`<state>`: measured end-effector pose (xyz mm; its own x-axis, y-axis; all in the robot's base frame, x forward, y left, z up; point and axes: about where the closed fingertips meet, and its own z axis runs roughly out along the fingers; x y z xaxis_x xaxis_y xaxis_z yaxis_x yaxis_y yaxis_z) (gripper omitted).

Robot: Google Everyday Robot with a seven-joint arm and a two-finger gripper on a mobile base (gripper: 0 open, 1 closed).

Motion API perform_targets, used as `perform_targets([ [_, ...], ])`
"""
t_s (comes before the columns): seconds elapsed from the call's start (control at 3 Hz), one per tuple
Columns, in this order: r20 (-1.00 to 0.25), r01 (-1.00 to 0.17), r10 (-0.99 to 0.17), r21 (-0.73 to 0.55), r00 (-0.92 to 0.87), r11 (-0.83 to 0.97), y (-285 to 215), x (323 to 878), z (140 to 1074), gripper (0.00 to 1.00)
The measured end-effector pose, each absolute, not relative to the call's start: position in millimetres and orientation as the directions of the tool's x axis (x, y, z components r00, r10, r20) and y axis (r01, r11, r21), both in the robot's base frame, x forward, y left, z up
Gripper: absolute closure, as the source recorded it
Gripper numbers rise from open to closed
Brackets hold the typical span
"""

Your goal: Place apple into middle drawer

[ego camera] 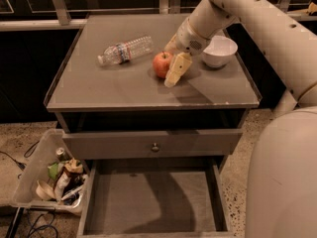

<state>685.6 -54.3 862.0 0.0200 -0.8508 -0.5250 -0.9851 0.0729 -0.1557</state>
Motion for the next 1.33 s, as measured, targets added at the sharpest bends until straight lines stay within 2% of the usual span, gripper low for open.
perform_targets([
  [1.0, -0.525, -0.985, -0.851, -0.156, 0.02, 0.073, -54.3, 685.6, 861.9, 0.88],
  [1.33, -0.498, -0.984, -0.867, -0.166, 0.026, 0.066, -51.7, 684.3, 863.7, 1.0],
])
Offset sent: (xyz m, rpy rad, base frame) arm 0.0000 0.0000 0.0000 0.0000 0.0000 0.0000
